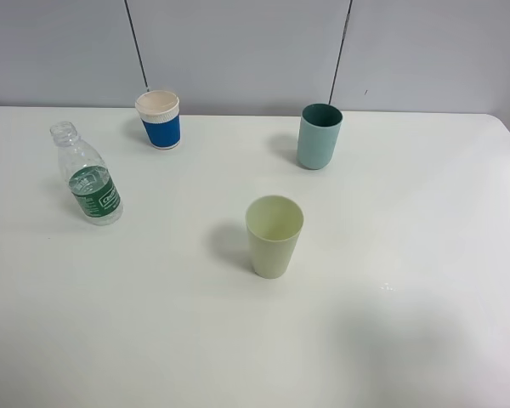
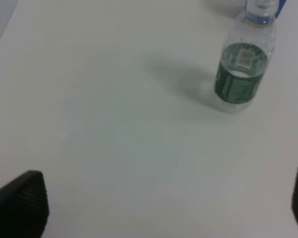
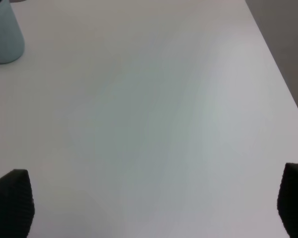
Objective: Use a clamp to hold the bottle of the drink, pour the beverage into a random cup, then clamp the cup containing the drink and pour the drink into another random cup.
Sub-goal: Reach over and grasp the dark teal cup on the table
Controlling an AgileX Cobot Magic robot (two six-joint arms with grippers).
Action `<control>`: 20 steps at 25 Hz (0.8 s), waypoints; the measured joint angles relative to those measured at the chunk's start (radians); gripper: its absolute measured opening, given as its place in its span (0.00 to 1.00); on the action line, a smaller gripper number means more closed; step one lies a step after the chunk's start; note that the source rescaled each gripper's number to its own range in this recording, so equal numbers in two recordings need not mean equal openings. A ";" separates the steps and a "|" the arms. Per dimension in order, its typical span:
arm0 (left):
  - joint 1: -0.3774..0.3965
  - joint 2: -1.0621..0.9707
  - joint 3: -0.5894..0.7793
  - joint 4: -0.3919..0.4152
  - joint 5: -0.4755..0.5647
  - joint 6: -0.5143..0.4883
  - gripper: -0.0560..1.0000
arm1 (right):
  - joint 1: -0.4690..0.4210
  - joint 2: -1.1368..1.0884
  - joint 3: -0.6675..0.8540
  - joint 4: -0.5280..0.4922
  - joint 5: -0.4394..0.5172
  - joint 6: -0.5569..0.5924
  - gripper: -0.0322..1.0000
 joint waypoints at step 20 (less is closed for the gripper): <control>0.085 0.000 0.000 -0.010 0.000 -0.001 1.00 | 0.000 0.000 0.000 0.000 0.000 0.000 0.99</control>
